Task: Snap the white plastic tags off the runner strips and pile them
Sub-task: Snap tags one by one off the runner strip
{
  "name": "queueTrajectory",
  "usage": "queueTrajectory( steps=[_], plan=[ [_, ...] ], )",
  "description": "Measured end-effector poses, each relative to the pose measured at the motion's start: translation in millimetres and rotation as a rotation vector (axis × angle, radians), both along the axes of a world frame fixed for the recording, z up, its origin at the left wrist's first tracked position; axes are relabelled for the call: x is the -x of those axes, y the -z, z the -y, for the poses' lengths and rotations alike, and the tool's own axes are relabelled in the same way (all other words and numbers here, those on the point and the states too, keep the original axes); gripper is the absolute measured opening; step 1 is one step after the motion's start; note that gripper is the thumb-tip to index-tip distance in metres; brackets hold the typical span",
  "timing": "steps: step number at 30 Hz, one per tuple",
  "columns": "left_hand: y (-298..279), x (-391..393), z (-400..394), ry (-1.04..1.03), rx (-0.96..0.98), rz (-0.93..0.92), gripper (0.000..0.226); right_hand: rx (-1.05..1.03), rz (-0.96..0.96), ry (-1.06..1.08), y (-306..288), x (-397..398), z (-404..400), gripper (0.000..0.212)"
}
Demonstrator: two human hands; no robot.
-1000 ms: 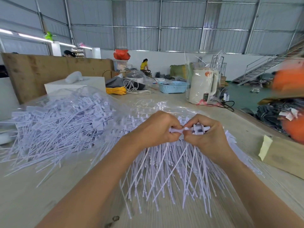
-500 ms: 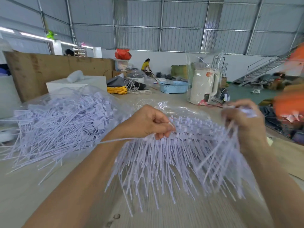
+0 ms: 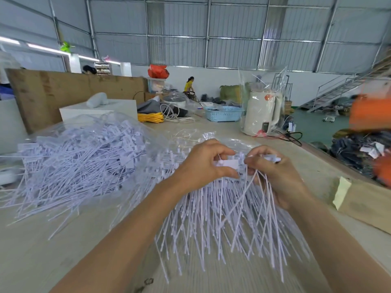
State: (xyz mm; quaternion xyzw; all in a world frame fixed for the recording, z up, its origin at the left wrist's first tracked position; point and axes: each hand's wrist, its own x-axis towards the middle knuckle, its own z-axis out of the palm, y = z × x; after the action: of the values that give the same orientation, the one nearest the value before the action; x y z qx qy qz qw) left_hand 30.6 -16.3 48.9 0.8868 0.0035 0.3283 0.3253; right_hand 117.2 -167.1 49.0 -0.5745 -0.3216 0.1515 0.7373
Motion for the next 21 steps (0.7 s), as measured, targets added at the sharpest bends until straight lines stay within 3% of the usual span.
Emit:
queueTrajectory(
  steps=[6,10,14,18,21],
  plan=[
    [-10.5,8.7,8.5,0.055,-0.011,-0.165,0.071,0.070,0.186,0.000,7.5,2.7,-4.4,0.020],
    [-14.9,16.6,10.1,0.137,0.031,-0.205,0.070,0.147,0.324,-0.033,10.5,8.8,-5.5,0.016],
    [-13.1,16.3,11.2,0.151,0.023,-0.193,0.068,0.141,0.358,-0.070,12.9,11.6,-8.9,0.036],
    [-11.3,17.2,8.5,0.178,0.103,-0.131,0.064,0.086,0.302,-0.092,12.1,9.9,-8.7,0.023],
    [-11.3,15.4,4.9,0.099,0.054,-0.098,0.052,-0.016,0.223,-0.064,12.2,5.1,-9.0,0.011]
  ],
)
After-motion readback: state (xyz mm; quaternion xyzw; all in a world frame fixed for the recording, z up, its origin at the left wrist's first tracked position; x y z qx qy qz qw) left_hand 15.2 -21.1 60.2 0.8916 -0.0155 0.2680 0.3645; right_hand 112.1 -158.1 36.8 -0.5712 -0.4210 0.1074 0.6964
